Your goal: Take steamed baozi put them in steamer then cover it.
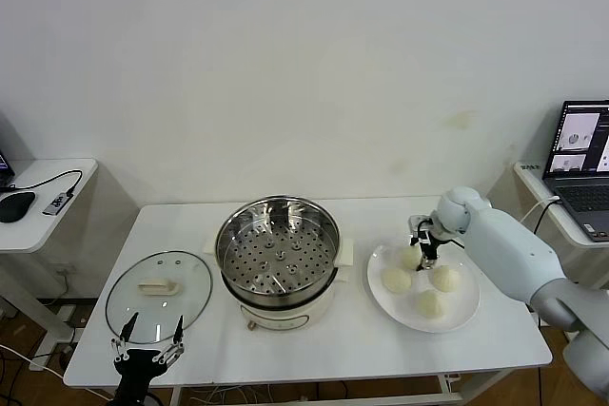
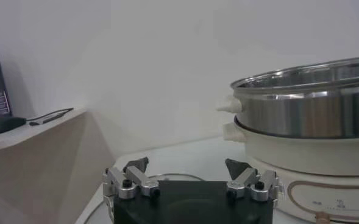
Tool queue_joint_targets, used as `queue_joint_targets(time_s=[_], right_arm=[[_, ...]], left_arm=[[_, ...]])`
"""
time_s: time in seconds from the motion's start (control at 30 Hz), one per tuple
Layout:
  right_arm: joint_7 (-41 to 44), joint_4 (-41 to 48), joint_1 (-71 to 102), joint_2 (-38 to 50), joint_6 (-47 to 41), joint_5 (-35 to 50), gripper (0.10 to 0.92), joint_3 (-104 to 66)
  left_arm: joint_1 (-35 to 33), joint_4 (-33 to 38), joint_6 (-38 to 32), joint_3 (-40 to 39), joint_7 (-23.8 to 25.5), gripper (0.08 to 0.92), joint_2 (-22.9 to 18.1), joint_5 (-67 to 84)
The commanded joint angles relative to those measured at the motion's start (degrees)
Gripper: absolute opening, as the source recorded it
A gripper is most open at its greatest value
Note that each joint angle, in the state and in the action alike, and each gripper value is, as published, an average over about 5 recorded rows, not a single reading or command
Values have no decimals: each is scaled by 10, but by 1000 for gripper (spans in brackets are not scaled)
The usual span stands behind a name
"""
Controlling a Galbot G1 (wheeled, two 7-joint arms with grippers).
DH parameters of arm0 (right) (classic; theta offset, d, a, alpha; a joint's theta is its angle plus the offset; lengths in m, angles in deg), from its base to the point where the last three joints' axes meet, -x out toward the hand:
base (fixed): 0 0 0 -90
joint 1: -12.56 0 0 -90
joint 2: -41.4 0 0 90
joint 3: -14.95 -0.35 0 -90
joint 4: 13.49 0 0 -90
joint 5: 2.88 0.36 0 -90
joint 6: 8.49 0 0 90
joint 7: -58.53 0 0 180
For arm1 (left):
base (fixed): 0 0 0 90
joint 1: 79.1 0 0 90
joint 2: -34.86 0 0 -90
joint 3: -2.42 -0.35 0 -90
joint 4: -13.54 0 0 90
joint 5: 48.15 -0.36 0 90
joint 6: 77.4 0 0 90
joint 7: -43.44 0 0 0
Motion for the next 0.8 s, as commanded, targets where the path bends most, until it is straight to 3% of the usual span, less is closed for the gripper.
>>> queue_joint_targets(time_s=[0.03,0.33,0.8], right_arm=[[2,6,0,-6,0,-2,616,1],[1,-29,-23,23,-5,34,606,32],[6,-174,-188,93,-50,225,611,137]], left_arm=[[0,0,0,0,0,823,0,0],[3,-1,0,1,1,823,3,2],[9,-9,-1,-3,12,823,17,50]])
